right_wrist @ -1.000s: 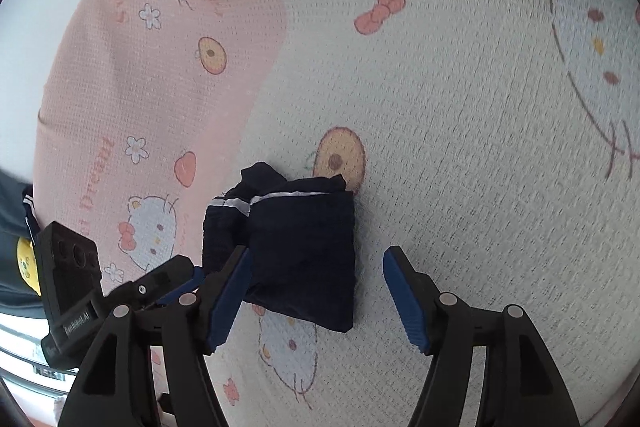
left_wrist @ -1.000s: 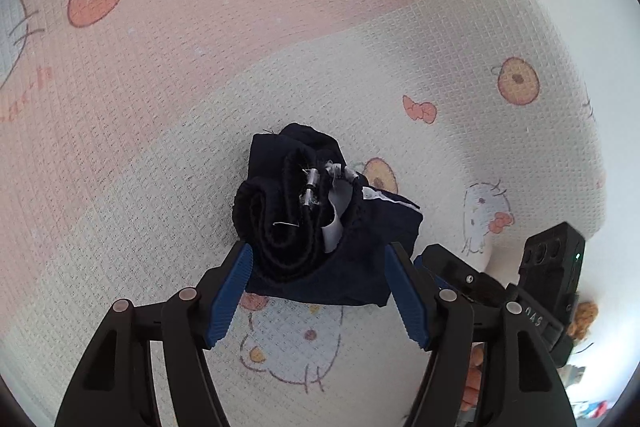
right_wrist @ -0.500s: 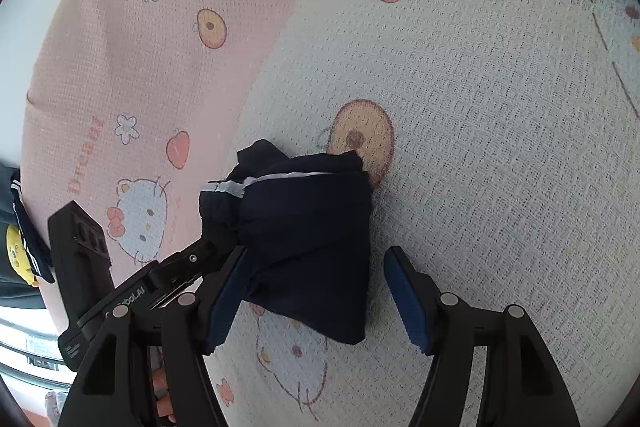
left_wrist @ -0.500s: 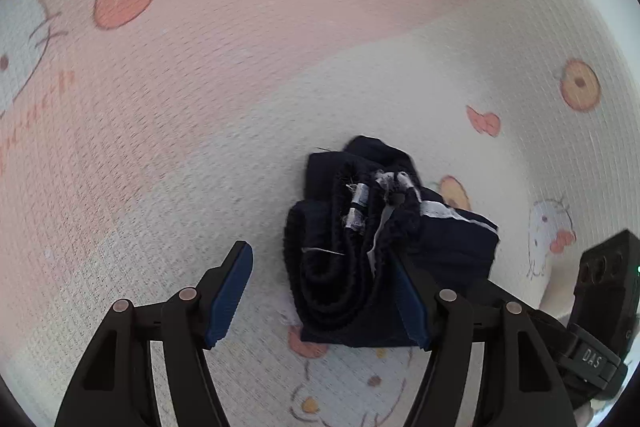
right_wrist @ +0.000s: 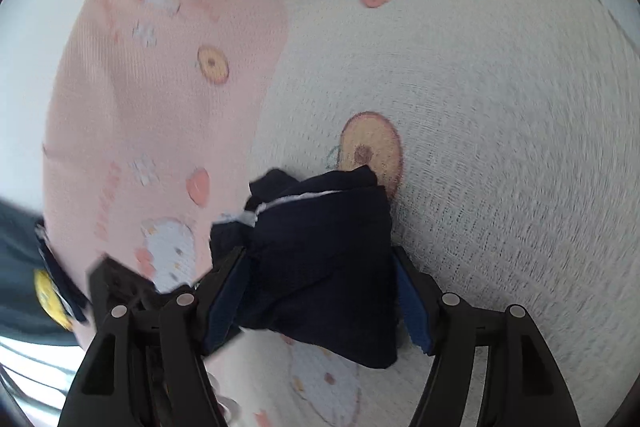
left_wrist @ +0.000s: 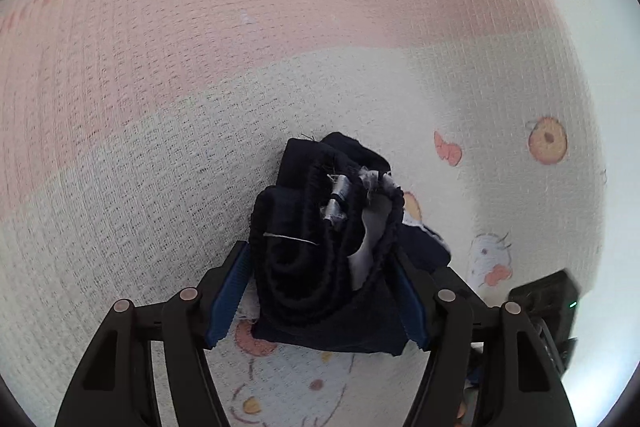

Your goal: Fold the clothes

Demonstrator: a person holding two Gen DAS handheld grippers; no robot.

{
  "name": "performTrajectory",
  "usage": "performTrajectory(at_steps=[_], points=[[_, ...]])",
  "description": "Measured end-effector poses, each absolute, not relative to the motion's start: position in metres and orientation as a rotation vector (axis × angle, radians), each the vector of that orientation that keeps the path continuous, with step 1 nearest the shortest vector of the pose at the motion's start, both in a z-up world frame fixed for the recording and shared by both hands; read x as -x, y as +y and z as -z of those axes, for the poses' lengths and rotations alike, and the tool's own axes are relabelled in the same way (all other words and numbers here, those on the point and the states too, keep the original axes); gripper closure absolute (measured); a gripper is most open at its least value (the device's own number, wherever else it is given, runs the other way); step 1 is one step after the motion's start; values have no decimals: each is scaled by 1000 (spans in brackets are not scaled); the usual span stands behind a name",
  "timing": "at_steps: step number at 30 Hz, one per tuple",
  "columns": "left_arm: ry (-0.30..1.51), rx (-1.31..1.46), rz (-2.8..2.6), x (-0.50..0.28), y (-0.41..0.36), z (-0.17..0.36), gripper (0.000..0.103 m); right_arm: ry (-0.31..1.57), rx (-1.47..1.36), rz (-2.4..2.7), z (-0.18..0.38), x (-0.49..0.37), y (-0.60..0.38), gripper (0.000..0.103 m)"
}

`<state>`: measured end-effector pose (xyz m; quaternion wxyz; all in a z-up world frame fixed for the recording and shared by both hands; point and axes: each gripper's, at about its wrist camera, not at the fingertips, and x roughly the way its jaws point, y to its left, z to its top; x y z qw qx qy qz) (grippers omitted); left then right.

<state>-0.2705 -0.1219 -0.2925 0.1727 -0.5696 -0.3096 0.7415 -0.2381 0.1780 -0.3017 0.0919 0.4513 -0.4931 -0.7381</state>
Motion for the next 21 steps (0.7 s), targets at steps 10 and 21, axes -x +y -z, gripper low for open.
performTrajectory(at_steps=[10,21], points=[[-1069,1611,-2072,263,-123,304,62,-1470,-1271,2274,301,233,175,46],[-1142,1577,-2037,264,-114,301,75,-1510,-1316,2259,301,224,177,89]])
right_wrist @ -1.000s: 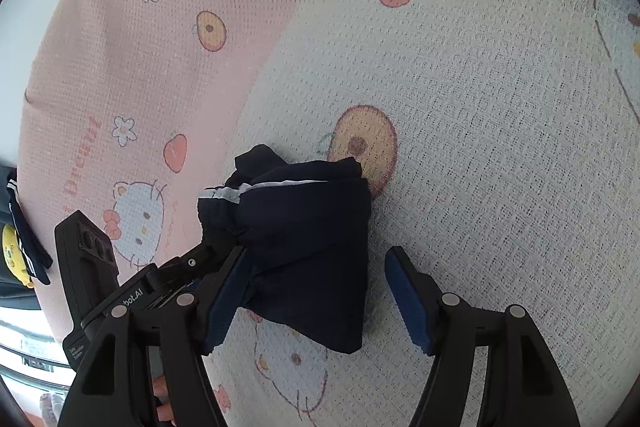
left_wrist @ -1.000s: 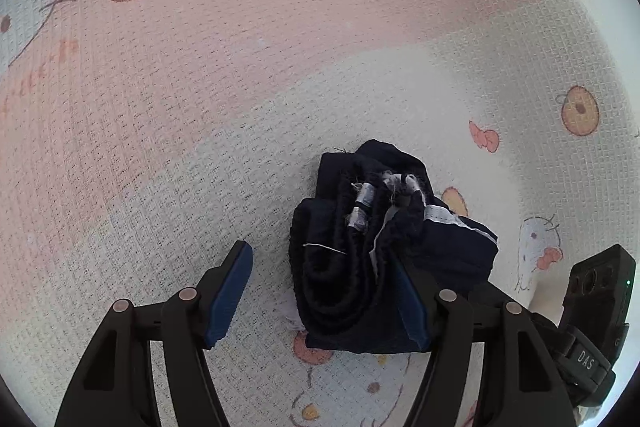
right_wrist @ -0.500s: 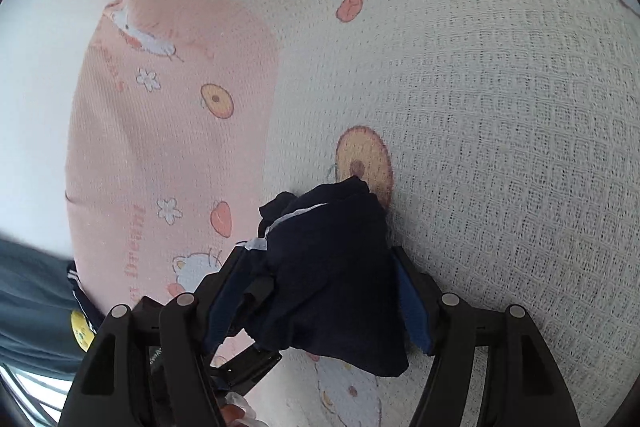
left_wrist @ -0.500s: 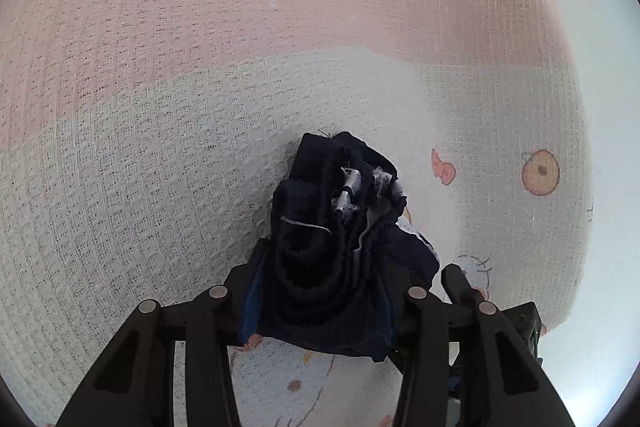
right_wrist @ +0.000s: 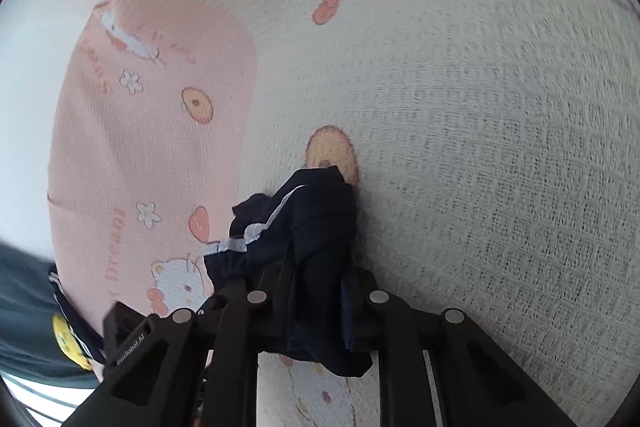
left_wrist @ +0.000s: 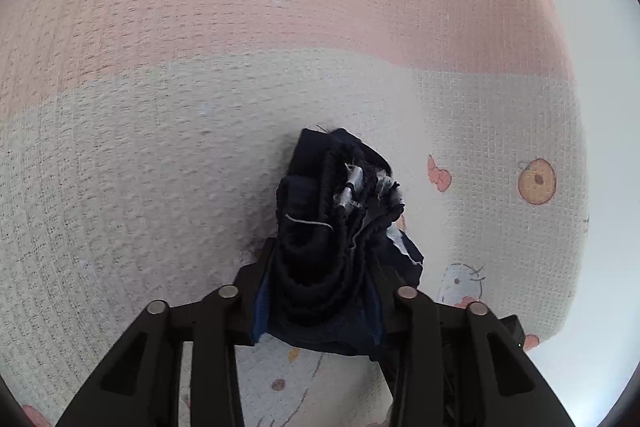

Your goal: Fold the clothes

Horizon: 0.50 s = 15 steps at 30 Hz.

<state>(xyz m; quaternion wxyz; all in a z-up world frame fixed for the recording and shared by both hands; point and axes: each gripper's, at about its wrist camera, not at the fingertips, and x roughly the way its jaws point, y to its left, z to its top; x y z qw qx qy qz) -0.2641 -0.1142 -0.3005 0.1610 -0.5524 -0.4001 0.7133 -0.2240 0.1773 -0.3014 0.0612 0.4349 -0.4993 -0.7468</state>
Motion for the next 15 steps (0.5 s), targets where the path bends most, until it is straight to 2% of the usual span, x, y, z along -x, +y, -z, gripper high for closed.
performTrajectory(at_steps=[3,8,15], points=[[-1160,1555,-2012,260,-111,295,79,-1441,-1289,2249,284,223,171,89],[-1240,1492,-1966,246,-108,284,80,-1178,-1339,2328,249,219,158,89],[-1298,1402,-1953,213,-123,259,80,-1103,-1320,2293,225,194,146,89]])
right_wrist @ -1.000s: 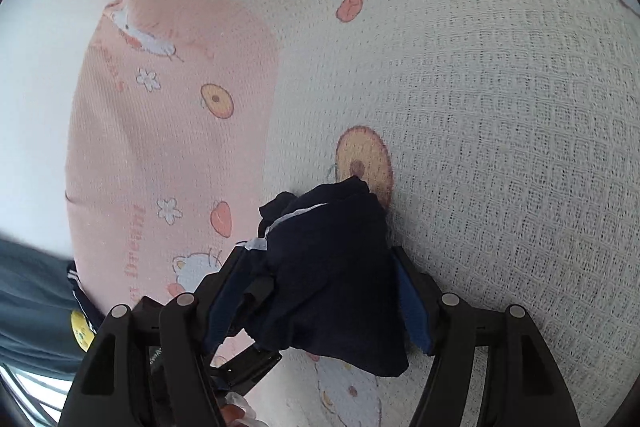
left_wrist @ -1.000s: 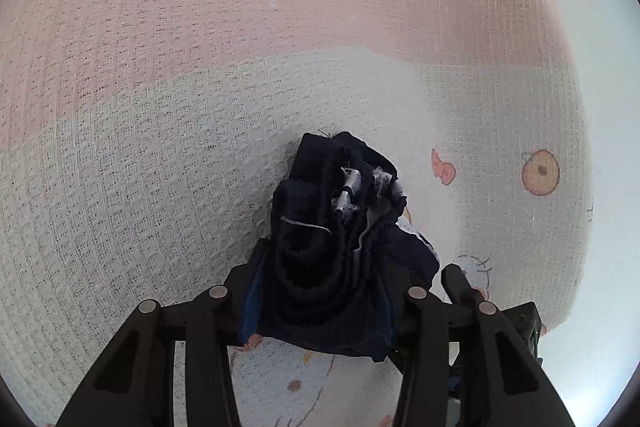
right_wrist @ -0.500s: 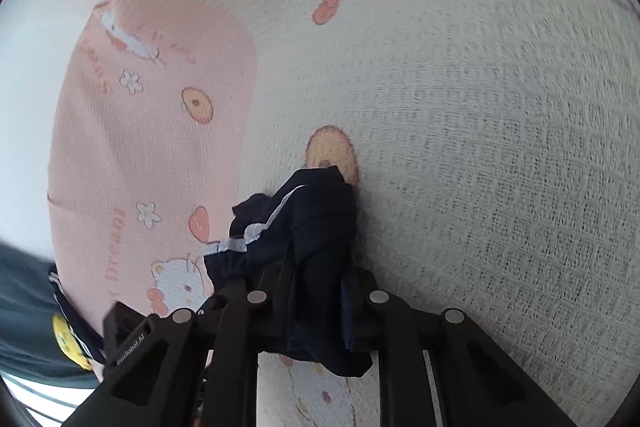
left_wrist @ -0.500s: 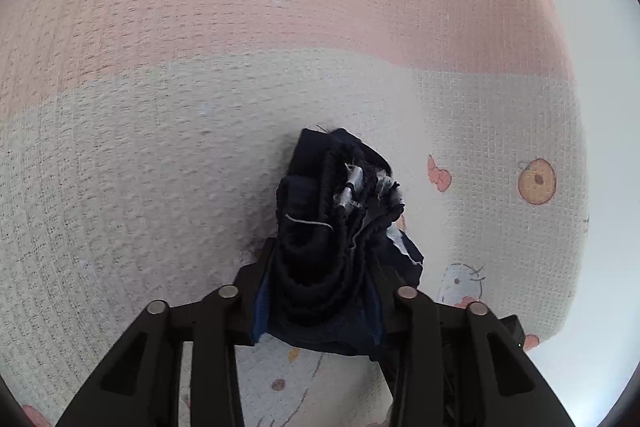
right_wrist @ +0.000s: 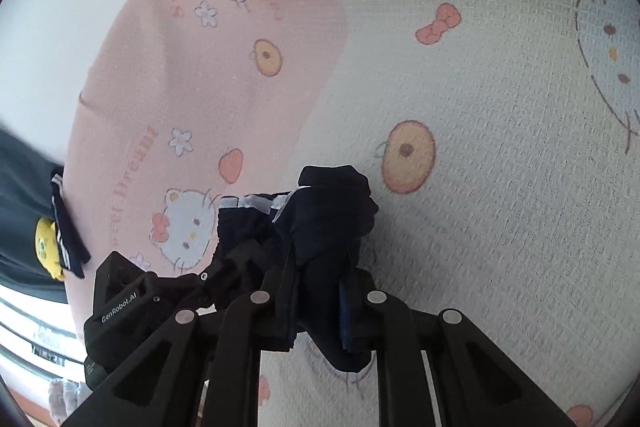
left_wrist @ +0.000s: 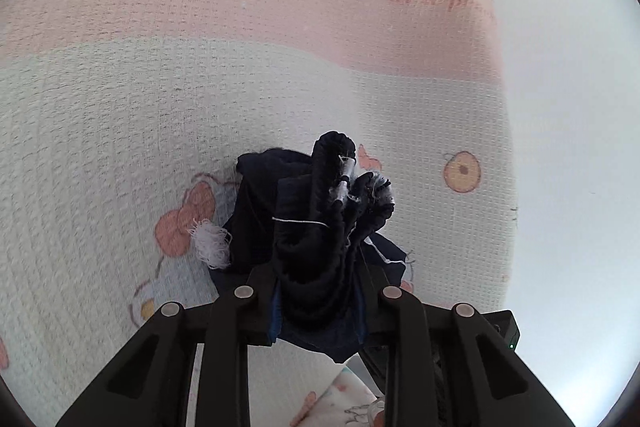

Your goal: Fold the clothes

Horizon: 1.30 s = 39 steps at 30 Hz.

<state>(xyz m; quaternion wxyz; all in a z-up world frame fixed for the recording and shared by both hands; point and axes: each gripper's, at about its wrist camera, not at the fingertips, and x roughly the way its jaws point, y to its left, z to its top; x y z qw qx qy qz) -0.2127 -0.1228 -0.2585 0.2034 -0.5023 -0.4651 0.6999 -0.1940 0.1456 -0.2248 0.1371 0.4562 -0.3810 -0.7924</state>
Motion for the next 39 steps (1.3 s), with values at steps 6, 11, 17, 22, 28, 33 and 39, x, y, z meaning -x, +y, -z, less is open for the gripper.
performTrajectory(at_steps=[6,11,17,22,28,33,39], points=[[-1341,1335,-1964,178,-137,242,80,-981,-1333,2304,198,175,134,89],[-1460,1363,-1941,163,-143,260,80,-966,-1385,2269,207,171,137,89],[-1403,1441,-1854,165,-124,272,80,-1105,-1454,2240,233,170,175,89],[-986,1531,-2083,174,-83,254,80,-1119,-1499,2244,254,171,190,89],[-741,1542,-2229,174,-58,251,79,-1097,-1506,2244,264,174,199,89],[-767,1578,-2163,172,-73,263,77,-1045,-1504,2274,261,172,203,89],[-765,1645,-2079,172,-84,258,51,-1082,-1503,2260,264,170,206,83]])
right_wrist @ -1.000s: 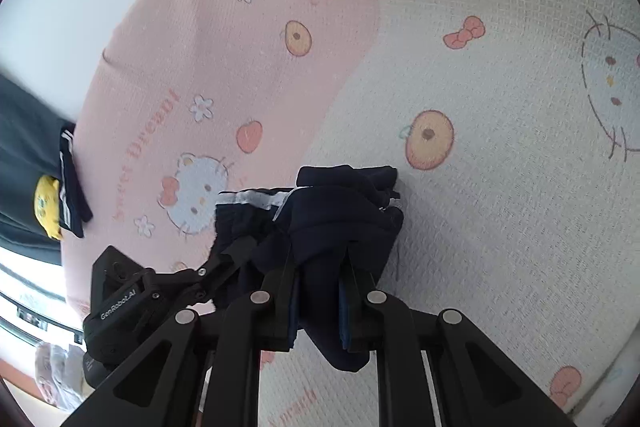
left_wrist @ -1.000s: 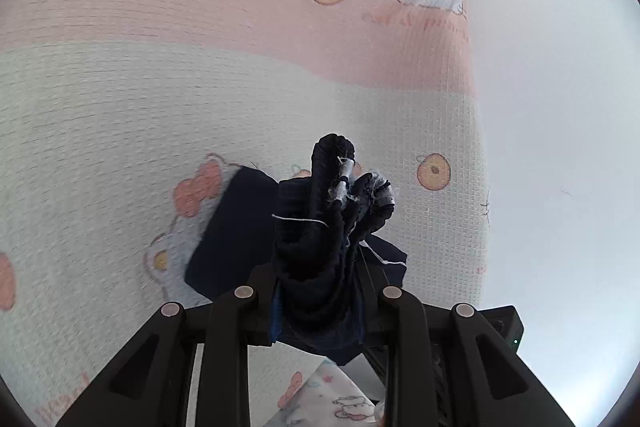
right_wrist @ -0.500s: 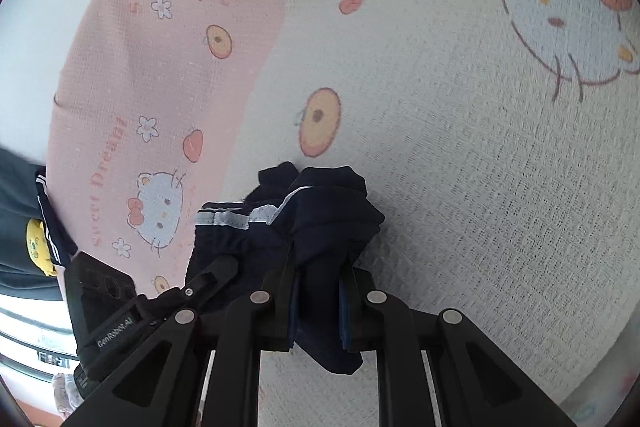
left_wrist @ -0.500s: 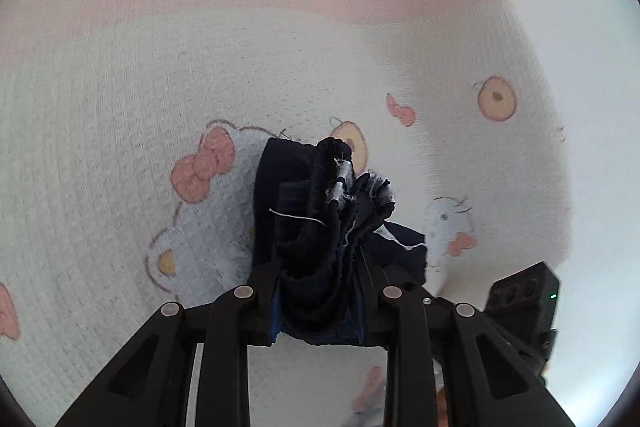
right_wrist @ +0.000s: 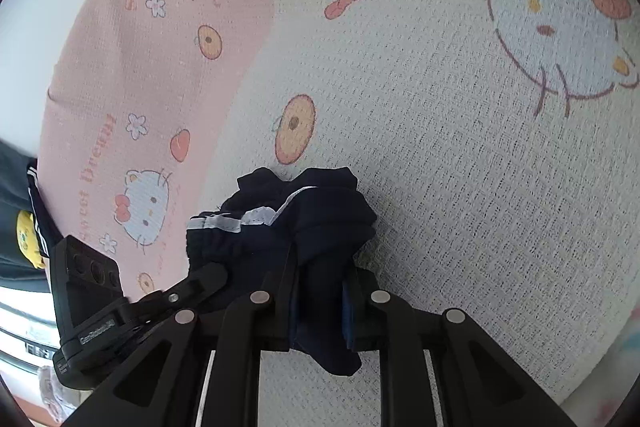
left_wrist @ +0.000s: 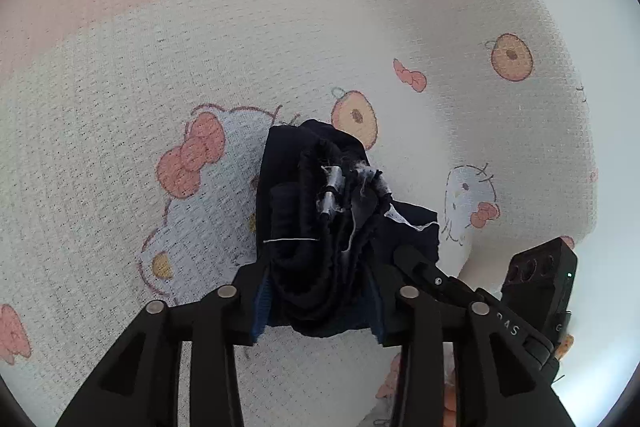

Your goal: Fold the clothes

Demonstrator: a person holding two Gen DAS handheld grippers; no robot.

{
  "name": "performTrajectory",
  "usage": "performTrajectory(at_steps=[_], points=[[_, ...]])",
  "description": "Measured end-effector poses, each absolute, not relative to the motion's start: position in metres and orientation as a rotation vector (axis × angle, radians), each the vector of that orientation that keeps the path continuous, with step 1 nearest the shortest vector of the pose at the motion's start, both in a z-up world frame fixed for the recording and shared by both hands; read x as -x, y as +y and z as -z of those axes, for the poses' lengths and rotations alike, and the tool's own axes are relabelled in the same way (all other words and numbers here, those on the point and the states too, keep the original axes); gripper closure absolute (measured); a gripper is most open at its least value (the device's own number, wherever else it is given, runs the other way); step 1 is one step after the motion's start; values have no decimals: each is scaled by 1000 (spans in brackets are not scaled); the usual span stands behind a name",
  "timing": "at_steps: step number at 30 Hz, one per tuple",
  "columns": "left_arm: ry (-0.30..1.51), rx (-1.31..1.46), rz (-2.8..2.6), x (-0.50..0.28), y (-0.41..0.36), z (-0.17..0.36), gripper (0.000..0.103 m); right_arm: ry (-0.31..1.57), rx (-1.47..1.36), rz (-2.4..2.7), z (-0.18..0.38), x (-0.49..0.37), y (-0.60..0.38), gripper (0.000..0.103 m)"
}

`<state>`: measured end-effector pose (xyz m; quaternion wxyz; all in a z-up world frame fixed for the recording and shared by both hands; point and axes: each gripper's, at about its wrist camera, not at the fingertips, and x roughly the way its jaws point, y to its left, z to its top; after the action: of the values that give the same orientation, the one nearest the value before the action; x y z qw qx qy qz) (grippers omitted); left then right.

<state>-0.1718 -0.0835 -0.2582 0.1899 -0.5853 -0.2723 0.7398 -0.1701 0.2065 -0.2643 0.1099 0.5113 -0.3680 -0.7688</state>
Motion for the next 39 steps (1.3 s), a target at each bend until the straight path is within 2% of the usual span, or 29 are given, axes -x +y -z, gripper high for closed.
performTrajectory(at_steps=[1,2,3,4,7,14,18,20,34,36,37,38,39], points=[[-775,1631,-2079,169,-87,255,41,-1085,-1504,2258,264,169,207,77],[-781,1615,-2087,168,-89,252,39,-1089,-1504,2257,263,169,208,58],[-803,1599,-2089,166,-93,251,39,-1091,-1499,2252,262,168,208,44],[-846,1597,-2076,165,-97,252,38,-1096,-1486,2239,260,166,208,42],[-1011,1632,-2046,164,-109,267,36,-1120,-1444,2188,256,163,209,42],[-1189,1595,-2001,160,-107,287,36,-1253,-1477,2084,268,157,209,41],[-1242,1567,-1981,161,-102,290,34,-1285,-1488,2064,273,161,205,40],[-1270,1536,-1974,162,-100,290,21,-1299,-1484,2053,274,163,202,40],[-1467,1393,-1997,157,-99,294,20,-1514,-1370,2033,283,177,195,40],[-1542,1388,-1986,155,-101,297,22,-1511,-1367,2052,281,178,193,40],[-1584,1389,-1978,154,-102,300,36,-1506,-1369,2063,281,179,192,41],[-1626,1408,-1952,153,-101,305,60,-1503,-1374,2074,281,179,191,46],[-1686,1415,-1903,152,-100,314,69,-1513,-1376,2083,282,178,191,51]])
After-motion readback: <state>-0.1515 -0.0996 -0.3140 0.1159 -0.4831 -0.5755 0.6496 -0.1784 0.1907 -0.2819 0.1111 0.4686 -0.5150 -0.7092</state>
